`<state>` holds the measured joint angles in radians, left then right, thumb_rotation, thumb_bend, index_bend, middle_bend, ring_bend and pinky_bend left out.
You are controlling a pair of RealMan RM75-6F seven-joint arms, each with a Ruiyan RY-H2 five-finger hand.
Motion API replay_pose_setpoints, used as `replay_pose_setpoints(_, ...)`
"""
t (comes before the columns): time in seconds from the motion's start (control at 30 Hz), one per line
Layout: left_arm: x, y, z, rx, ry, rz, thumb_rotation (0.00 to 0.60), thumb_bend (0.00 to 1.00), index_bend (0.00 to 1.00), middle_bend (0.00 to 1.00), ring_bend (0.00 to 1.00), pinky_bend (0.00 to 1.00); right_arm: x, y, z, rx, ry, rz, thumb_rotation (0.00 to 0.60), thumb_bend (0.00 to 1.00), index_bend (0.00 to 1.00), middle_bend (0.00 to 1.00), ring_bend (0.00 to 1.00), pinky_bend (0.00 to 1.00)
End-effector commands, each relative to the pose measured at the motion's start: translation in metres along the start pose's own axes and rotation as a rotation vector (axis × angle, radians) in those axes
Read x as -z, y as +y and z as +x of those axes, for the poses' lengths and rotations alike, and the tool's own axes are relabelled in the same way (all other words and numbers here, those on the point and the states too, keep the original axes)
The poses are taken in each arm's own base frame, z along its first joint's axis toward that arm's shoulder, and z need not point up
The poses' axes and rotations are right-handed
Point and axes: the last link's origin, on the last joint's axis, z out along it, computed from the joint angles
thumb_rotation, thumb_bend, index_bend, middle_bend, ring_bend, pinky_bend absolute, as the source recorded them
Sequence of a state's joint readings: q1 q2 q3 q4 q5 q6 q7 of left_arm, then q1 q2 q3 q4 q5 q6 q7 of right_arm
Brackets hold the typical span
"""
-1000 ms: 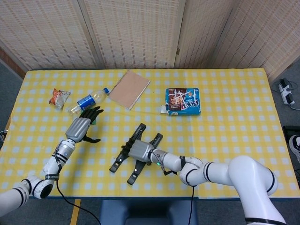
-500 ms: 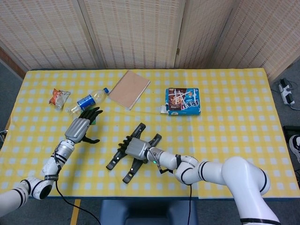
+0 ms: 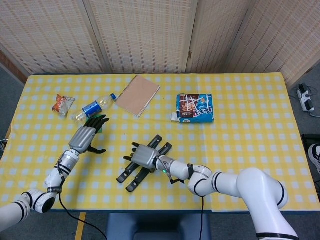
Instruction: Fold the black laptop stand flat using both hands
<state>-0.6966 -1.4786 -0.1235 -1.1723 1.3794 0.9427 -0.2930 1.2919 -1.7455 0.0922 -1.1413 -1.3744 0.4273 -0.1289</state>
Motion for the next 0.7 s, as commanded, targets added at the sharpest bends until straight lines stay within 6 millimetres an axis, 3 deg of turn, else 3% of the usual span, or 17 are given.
replay_pose_setpoints(0.03, 0.001, -0.001, 0.000, -0.001, -0.001, 0.001, 0.600, 0.14, 0.00, 0.00, 0.00, 0.00, 0.003, 0.000, 0.000, 0.001, 0.020, 0.007, 0.600, 0.12, 0.16, 0.40, 0.26, 0.00)
replay_pose_setpoints(0.3, 0.002, 0.001, -0.001, -0.004, 0.000, -0.004, 0.600, 0.14, 0.00, 0.00, 0.00, 0.00, 0.011, -0.003, -0.005, 0.010, 0.056, 0.030, 0.600, 0.12, 0.36, 0.56, 0.44, 0.01)
replay_pose_setpoints(0.7, 0.005, 0.001, 0.001, -0.014, 0.008, -0.004, 0.600, 0.14, 0.00, 0.00, 0.00, 0.00, 0.021, -0.001, -0.009, -0.027, 0.100, 0.034, 0.600, 0.12, 0.47, 0.65, 0.55, 0.12)
